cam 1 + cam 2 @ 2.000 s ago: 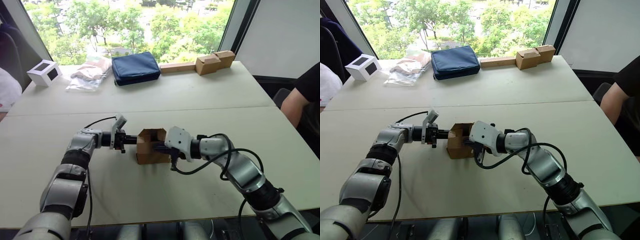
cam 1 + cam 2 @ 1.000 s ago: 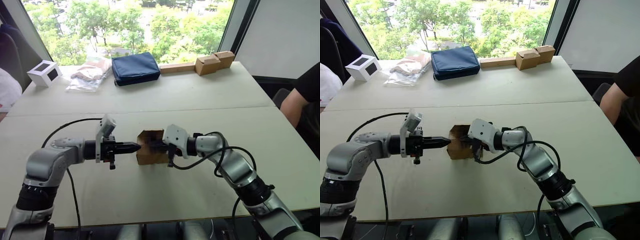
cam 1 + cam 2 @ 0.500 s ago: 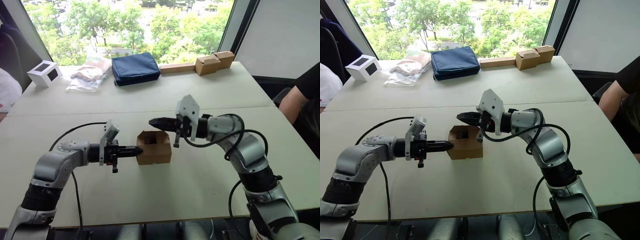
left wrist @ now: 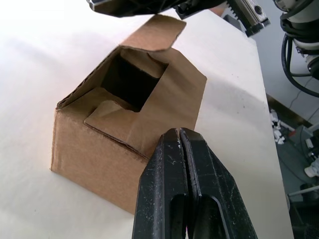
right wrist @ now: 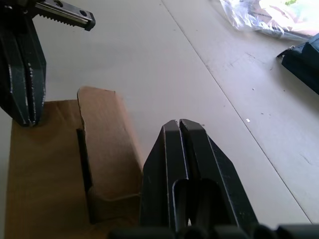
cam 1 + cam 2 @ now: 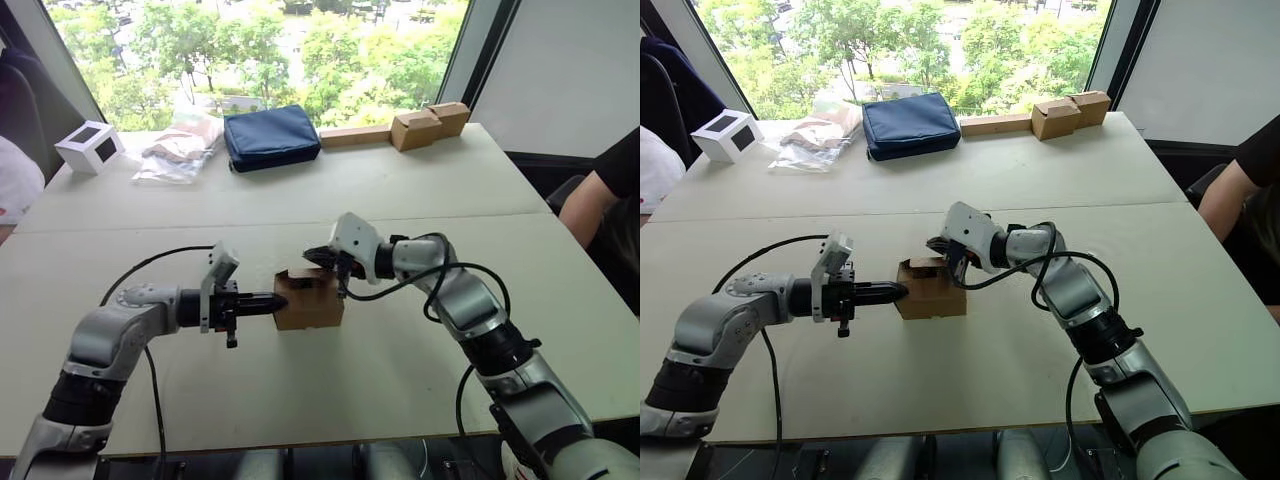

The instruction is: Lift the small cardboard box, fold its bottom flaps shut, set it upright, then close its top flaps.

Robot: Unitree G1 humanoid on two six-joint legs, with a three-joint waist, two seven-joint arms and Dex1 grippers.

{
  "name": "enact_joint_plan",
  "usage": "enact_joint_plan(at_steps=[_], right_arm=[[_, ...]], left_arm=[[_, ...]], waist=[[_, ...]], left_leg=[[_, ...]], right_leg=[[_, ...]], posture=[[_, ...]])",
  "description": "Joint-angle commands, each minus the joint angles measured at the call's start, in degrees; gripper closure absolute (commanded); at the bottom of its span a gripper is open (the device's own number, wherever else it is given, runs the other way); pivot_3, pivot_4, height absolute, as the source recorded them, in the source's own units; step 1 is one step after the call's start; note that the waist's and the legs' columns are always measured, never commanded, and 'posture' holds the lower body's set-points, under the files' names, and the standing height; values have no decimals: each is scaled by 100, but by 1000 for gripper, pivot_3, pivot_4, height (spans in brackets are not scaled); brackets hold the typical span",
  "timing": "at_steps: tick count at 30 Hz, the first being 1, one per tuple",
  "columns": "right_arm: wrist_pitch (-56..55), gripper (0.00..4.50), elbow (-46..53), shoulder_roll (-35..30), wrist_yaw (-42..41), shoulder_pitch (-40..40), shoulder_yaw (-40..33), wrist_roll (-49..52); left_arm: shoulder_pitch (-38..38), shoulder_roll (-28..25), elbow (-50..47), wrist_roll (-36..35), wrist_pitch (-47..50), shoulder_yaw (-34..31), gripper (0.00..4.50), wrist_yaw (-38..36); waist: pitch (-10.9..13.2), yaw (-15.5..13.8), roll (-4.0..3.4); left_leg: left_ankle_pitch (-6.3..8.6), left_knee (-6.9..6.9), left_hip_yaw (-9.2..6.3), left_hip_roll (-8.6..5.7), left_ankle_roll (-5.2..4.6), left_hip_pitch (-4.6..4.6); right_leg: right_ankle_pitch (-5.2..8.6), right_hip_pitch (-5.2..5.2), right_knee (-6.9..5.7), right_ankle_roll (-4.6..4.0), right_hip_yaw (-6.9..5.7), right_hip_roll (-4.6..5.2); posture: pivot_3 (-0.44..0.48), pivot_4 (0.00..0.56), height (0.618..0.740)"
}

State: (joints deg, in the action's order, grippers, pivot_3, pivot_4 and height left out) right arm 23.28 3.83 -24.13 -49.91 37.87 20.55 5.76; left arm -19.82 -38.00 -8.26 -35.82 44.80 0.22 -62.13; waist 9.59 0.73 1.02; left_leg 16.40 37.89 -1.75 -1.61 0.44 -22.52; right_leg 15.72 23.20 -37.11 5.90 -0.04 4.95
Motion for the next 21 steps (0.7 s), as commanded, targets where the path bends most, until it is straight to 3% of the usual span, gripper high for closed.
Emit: enact_joint_plan(at_steps=[1,9,21], right_arm=[[82,4500,447,-42,-106,-100,-37,91],[166,4500,505,-25,-58,-182,-42,-30],[354,4500,865,-83,-50,-315,-157,79]], left_arm=[[-41,-36,-46,-88,37,-169,4469,102],[-664,181,318,-701,356,-689,4469,289],[-900,825,897,-60,-111,-137,4469,667]], waist=[[0,0,0],[1,-6,1],[1,0,2]], left_leg=[[0,0,0,0,0,0],[0,0,0,0,0,-1],[-1,0,0,-1,2,-2]], right_leg=[[0,0,0,0,0,0],[0,1,0,0,-4,-3],[0,2,1,1,-2,-19]], posture=[[0,150,737],[0,150,737],[0,150,737]])
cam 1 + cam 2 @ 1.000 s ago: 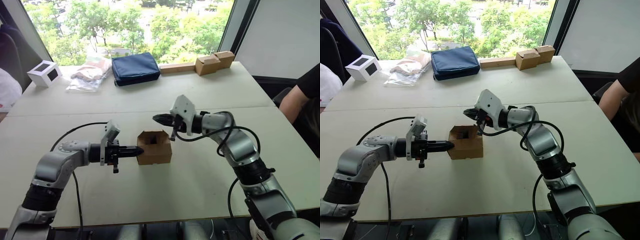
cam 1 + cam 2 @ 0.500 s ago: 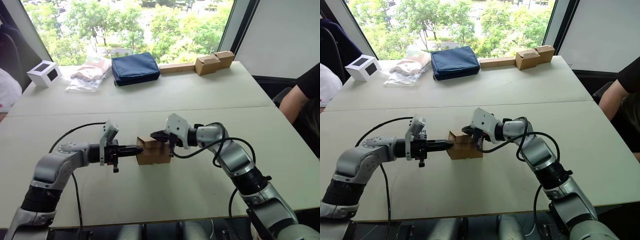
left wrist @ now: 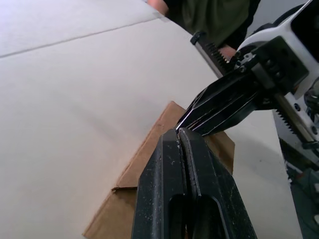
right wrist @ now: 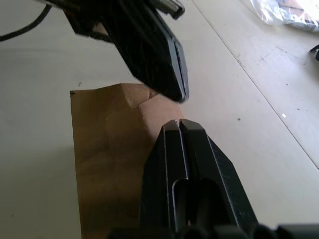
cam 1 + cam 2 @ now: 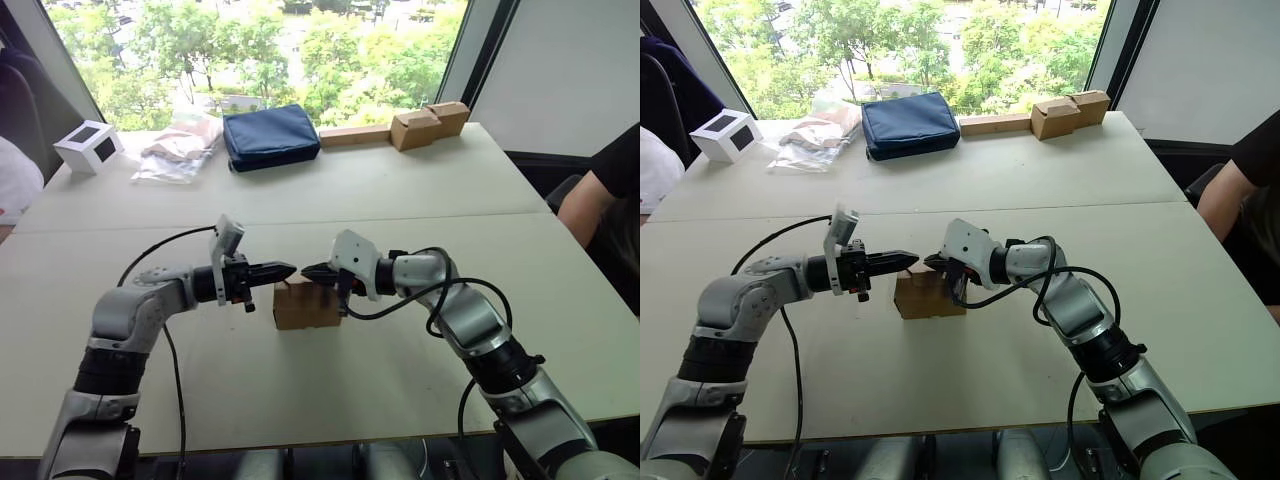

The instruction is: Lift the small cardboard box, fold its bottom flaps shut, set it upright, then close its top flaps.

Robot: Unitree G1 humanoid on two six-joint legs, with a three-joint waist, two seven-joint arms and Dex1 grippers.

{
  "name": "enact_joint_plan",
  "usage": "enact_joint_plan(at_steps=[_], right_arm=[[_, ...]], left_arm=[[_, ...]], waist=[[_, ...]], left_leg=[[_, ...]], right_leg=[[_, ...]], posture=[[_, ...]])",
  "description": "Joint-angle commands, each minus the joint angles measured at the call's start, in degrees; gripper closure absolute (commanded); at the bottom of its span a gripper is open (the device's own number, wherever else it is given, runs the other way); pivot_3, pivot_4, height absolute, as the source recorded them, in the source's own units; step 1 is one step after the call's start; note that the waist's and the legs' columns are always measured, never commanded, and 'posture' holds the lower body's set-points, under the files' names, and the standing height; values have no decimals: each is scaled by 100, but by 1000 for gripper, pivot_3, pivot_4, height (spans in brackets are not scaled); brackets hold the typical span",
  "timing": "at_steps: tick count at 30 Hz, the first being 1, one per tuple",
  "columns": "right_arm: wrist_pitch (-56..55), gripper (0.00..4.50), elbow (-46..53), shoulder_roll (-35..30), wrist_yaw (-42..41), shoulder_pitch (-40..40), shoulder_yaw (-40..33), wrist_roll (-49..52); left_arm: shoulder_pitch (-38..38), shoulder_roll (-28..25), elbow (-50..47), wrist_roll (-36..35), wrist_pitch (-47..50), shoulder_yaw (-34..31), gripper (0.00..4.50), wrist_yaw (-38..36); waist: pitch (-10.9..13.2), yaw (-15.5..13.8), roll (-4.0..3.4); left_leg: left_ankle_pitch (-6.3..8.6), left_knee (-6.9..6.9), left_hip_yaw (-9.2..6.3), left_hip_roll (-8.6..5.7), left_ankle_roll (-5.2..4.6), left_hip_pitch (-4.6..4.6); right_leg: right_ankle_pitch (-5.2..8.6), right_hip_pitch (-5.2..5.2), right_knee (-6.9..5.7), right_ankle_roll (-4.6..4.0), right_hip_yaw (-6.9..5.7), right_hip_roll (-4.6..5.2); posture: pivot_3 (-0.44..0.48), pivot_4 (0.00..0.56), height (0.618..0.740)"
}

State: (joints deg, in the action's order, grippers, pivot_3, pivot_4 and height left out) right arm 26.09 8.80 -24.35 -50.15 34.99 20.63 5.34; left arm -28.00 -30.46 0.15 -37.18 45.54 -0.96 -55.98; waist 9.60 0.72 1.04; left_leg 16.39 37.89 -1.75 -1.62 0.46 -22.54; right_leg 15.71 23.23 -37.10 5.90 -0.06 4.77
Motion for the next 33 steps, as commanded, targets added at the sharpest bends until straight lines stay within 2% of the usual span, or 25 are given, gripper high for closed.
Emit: enact_joint_plan(at_steps=[1,13,22,33], right_arm=[[96,4500,426,-80,-41,-54,-177,146],[453,4500,1164,-311,-250,-393,-158,461],[204,4500,939,-281,-208,-401,200,223],[460,4500,1153,-115,-288,-402,-137,760]], left_arm=[[-70,99,74,88,-188,-11,4469,58],[-66,199,135,65,-187,-129,4469,181],[-36,153,121,-47,-59,-326,4469,294],[68,98,79,144,-158,-80,4469,234]], waist=[[0,0,0],[0,-6,0],[0,-8,0],[0,-11,0]], left_leg=[[0,0,0,1,0,0],[0,0,-1,2,0,0],[0,0,-1,2,0,0],[0,-1,-1,1,0,0]], right_leg=[[0,1,0,0,0,-1],[0,-2,3,0,0,11],[0,-1,3,0,0,11],[0,-1,3,0,0,14]], posture=[[0,150,737],[0,150,737],[0,150,737],[0,150,737]])
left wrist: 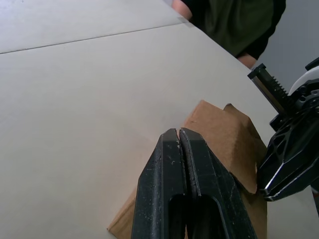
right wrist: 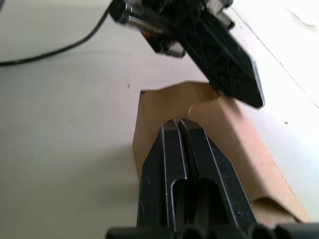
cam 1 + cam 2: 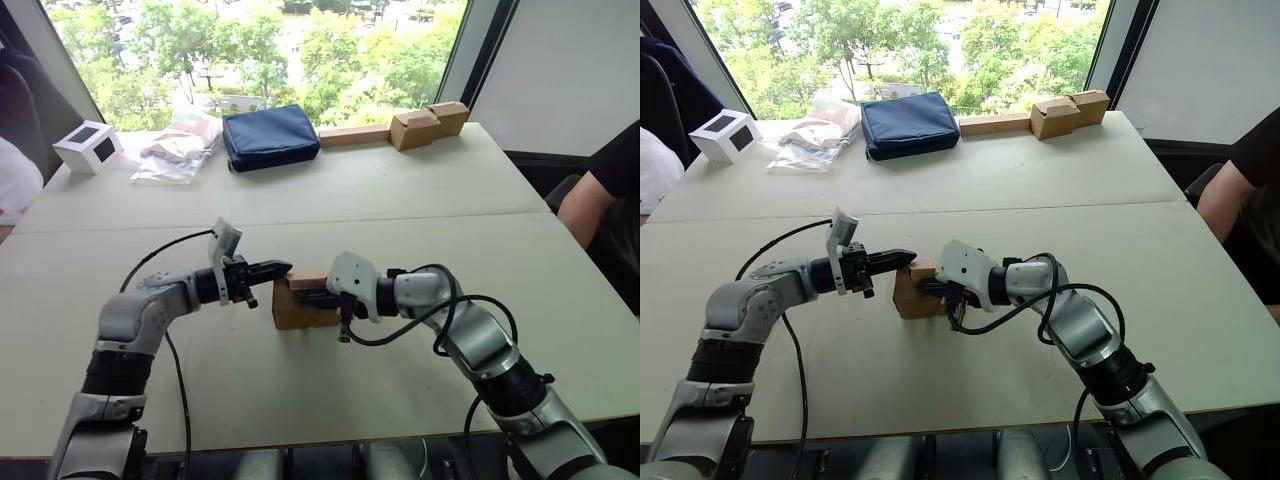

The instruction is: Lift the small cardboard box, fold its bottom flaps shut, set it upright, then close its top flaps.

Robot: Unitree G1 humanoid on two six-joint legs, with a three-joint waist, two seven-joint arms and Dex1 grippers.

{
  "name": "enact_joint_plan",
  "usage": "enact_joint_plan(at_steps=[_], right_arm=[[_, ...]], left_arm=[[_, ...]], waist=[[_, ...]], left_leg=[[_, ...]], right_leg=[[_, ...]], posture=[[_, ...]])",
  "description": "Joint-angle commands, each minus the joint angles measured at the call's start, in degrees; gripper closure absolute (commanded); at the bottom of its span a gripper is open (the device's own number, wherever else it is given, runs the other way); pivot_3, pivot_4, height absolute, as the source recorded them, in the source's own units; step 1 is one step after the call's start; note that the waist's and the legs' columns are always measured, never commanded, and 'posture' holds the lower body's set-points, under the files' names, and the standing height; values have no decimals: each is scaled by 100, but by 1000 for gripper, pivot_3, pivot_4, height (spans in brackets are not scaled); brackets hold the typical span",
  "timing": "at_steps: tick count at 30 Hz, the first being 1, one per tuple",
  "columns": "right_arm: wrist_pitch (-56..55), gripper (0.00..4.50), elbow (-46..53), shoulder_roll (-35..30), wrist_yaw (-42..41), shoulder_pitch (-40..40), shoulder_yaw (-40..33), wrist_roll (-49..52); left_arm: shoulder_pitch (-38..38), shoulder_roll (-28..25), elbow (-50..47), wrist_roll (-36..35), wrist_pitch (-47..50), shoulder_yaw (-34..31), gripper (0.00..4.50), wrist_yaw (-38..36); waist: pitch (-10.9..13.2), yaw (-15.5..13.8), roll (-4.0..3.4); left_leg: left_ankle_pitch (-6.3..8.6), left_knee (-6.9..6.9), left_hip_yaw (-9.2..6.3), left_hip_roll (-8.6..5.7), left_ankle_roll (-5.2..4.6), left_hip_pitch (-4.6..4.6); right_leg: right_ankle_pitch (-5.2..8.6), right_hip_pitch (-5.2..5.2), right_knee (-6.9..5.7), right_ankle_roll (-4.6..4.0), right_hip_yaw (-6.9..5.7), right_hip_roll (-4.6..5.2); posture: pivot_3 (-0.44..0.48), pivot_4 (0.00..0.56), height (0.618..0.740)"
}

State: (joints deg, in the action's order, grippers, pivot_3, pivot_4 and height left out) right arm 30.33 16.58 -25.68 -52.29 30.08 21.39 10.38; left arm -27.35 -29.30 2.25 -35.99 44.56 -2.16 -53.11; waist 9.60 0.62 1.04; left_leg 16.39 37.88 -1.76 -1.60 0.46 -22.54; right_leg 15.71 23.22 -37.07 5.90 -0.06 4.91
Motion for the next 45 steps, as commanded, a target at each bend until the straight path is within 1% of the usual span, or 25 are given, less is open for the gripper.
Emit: enact_joint_plan(at_steps=[1,4,10,26,30,34,38,45], right_arm=[[43,4500,393,3,-72,92,-221,271],[-3,4500,346,-55,-37,121,-189,203],[-315,4500,-43,-193,50,177,94,-301],[-927,4500,-605,-166,249,333,261,-954],[-823,4500,-389,-9,139,335,23,-583],[-680,4500,-83,-68,-86,246,-42,-320],[-689,4500,-18,-126,-120,184,30,-388],[-814,4500,-228,-146,-59,177,176,-662]], left_arm=[[3,-14,-130,28,-63,41,4469,-57],[1,-1,-124,30,-63,34,4469,-67],[-5,27,-95,12,-53,9,4469,-59],[81,67,-148,-20,2,-21,4469,-4],[52,69,-72,-1,-20,-45,4469,13],[-22,106,36,-32,-10,-117,4469,60],[-62,150,81,-108,66,-187,4469,85],[-46,177,23,-244,194,-228,4469,80]], waist=[[0,0,0],[0,0,0],[0,0,0],[0,3,0],[0,7,0],[0,3,0],[0,4,0],[0,4,0]], left_leg=[[0,0,0,0,0,0],[0,0,0,0,0,0],[0,0,0,-1,0,0],[0,0,0,-1,0,1],[-1,0,0,-1,1,1],[-1,0,0,-1,2,1],[-1,0,0,-1,1,1],[-1,0,0,-1,1,1]], right_leg=[[0,0,0,0,0,1],[0,-1,0,0,-1,2],[0,-1,0,0,-1,2],[0,-1,0,0,-1,1],[0,-1,0,0,-1,1],[0,-1,0,0,-1,1],[0,-2,1,0,-1,1],[0,-1,1,0,-1,1]], posture=[[0,150,737],[0,150,737],[0,150,737],[0,150,737],[0,150,737],[0,150,737],[0,150,737],[0,150,737]])
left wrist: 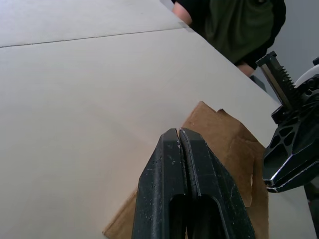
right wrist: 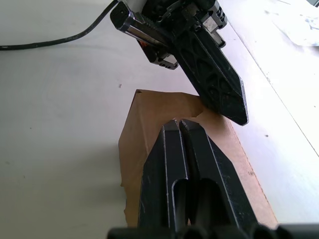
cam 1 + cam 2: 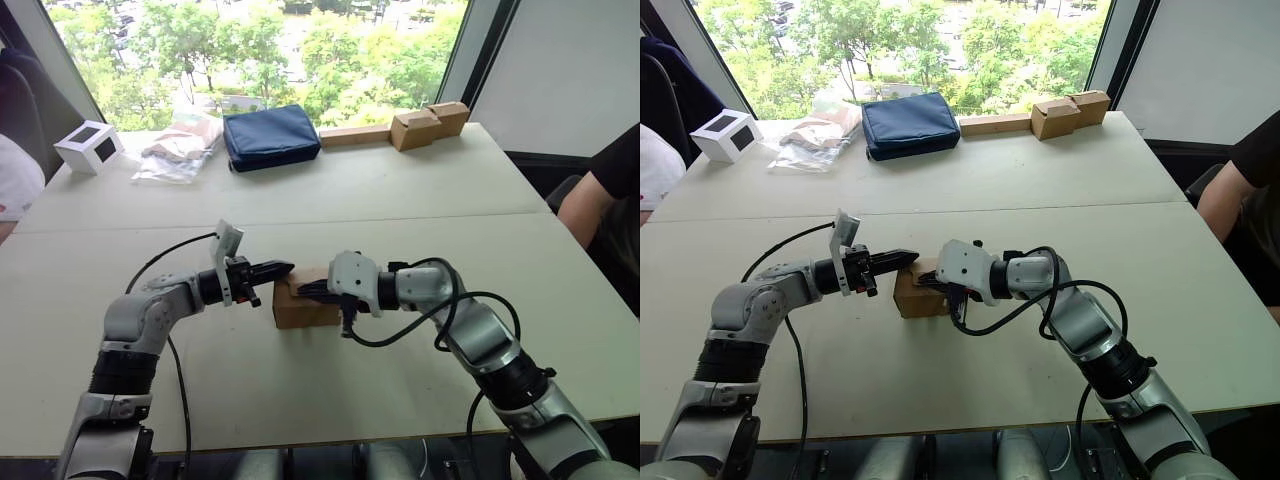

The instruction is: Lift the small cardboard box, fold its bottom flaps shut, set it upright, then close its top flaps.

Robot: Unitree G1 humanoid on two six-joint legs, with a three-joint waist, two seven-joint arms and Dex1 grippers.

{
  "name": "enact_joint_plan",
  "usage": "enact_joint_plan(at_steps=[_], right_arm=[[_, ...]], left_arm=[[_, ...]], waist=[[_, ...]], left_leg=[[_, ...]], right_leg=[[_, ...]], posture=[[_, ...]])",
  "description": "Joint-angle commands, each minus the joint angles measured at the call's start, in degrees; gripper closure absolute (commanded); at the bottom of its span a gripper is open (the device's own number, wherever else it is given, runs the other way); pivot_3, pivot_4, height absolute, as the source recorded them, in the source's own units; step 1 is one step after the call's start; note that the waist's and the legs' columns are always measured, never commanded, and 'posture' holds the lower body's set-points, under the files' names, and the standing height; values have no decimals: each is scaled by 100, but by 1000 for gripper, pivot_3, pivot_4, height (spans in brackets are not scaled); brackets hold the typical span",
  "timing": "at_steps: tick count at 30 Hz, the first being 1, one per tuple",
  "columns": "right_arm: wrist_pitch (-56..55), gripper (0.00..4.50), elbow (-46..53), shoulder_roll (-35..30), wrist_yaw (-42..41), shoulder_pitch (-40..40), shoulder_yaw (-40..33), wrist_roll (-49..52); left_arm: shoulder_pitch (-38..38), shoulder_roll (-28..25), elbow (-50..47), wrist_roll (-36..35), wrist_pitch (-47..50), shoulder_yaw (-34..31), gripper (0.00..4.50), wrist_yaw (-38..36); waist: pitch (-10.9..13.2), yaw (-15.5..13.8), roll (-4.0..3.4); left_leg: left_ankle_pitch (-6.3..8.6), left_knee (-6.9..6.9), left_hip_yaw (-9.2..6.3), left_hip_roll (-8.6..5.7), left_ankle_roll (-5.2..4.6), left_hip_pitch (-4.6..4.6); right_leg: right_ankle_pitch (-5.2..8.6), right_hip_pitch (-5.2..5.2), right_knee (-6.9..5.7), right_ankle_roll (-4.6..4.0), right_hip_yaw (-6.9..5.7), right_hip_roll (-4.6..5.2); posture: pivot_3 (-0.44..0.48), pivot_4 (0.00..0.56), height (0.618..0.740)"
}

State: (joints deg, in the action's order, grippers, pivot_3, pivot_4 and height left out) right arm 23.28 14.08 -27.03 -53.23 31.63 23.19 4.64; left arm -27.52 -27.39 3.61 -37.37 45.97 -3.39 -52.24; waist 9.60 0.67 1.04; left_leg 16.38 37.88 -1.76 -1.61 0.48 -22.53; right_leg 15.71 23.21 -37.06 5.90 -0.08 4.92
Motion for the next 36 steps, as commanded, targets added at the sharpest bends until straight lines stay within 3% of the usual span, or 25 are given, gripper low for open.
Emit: enact_joint_plan(at_steps=[1,12,21,36], right_arm=[[-142,4500,-26,-22,36,25,22,-133],[-364,4500,-157,-87,-11,6,119,-371],[-301,4500,142,-28,-178,-53,-46,-2],[-770,4500,-505,-127,8,60,266,-817]], left_arm=[[-25,-15,-119,-114,63,-105,4469,-9],[17,-6,-237,-267,287,-178,4469,78],[-29,2,-181,-345,346,-198,4469,162],[-11,2,-216,-381,451,-188,4469,198]], waist=[[0,-2,0],[0,-2,0],[0,-1,0],[0,-2,0]], left_leg=[[0,0,0,0,0,0],[0,0,0,0,0,0],[0,0,0,0,1,0],[-2,0,0,0,3,0]], right_leg=[[0,0,0,0,0,0],[0,0,0,0,0,0],[0,0,0,0,0,1],[0,-1,0,0,0,1]], posture=[[0,150,737],[0,150,737],[0,150,737],[0,150,737]])
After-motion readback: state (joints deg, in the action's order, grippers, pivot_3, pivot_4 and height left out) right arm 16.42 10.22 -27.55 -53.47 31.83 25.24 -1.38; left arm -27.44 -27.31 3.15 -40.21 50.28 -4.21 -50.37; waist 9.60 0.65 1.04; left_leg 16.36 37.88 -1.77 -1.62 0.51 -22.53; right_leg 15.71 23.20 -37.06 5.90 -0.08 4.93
